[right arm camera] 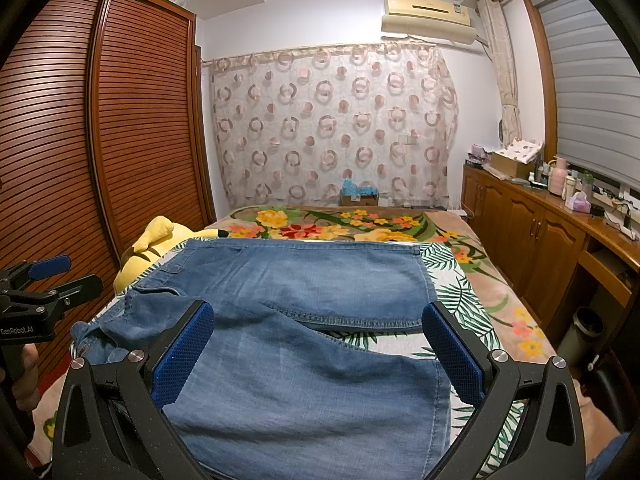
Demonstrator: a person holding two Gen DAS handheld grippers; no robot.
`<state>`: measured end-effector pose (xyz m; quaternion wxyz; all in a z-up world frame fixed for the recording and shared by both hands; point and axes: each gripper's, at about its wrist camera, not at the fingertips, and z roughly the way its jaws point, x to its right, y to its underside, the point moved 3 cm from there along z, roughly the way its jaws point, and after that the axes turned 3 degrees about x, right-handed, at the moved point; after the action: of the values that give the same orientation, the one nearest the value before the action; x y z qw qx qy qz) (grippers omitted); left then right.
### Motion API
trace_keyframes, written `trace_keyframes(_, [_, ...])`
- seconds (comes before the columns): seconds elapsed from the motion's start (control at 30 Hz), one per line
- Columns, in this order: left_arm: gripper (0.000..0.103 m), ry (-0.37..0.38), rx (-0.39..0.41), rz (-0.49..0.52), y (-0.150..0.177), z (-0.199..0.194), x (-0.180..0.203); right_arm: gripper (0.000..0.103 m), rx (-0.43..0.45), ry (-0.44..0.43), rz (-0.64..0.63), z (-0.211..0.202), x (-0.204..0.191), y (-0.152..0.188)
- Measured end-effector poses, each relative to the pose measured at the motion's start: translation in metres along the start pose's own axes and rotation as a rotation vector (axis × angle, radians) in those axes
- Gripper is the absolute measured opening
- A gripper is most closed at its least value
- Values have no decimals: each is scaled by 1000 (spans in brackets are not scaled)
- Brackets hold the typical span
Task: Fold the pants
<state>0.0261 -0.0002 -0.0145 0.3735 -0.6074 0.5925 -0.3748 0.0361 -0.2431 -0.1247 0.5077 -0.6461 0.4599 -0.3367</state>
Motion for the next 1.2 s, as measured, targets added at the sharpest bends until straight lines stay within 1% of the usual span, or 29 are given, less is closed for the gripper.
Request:
trace_keyframes(0.23, [103, 2, -14, -1, 2, 3, -1, 103, 0, 1, -1, 1, 1, 0])
trace_keyframes(0.43, [103, -3, -50, -7, 11, 20, -7, 103, -24, -1, 4, 4, 4, 2])
trace_keyframes(0.67, [103, -16, -84, -21, 20, 25, -21, 103, -58, 8, 4, 12, 8, 1])
trace_keyframes(1.0, [103, -47, -130, -45, 34, 35, -52, 103, -131, -1, -9, 28, 6, 3])
trace_keyframes(1.2, [103, -65, -146, -54, 42, 37, -73, 103, -195, -12, -20, 37, 7, 6])
